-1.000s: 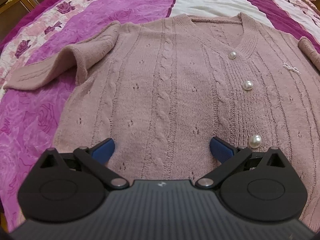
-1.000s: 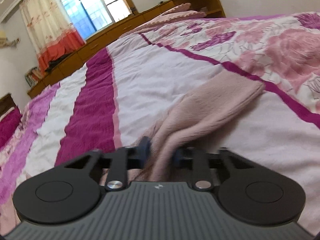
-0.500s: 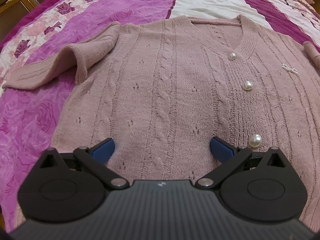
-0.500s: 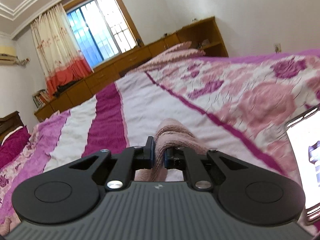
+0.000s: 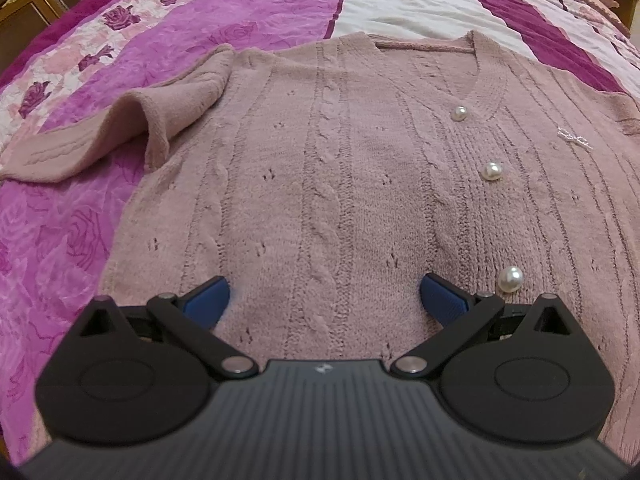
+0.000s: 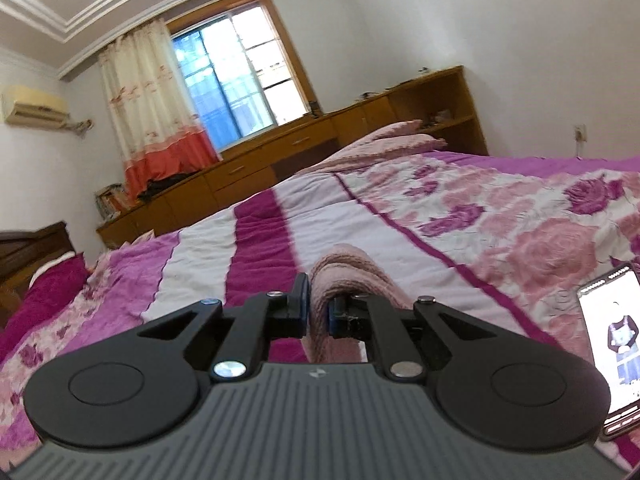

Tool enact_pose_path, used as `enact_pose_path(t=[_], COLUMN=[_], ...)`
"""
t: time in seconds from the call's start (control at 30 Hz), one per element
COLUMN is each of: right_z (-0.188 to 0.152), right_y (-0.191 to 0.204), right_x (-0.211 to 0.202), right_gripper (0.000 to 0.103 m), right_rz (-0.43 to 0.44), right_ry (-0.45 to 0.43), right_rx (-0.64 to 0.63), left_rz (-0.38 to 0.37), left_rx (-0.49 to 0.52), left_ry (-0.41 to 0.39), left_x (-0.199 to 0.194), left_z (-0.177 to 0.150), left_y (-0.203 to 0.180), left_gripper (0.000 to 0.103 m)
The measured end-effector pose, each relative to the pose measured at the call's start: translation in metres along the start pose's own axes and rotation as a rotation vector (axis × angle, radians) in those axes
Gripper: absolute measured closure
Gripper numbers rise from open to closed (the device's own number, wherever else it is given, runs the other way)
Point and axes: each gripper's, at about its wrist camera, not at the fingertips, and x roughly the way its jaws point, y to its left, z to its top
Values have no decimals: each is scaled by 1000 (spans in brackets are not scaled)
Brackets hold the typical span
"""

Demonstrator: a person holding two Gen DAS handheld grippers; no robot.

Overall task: Fold small clothes
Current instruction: 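Lift the held sleeve with the right tool and carry it across the body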

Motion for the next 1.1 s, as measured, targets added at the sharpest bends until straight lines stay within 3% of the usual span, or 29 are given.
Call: enact_pose_path(t=[0.27, 0.57, 1.1], right_z=[-22, -41, -37], right_y=[66, 114, 184], right_x=[-8, -10, 3], right_gripper=[93, 93, 93], right_rz=[42, 106, 158], right_ry=[43, 93, 90], right_rx=[-52, -98, -166], left_rz=[-26, -31, -23], left_rx=[4, -3, -15], left_ry=[25, 22, -33], left_x=[-2, -10, -29], left_z=[5, 9, 20], left_y=[4, 10, 37], left_gripper=[0, 0, 0])
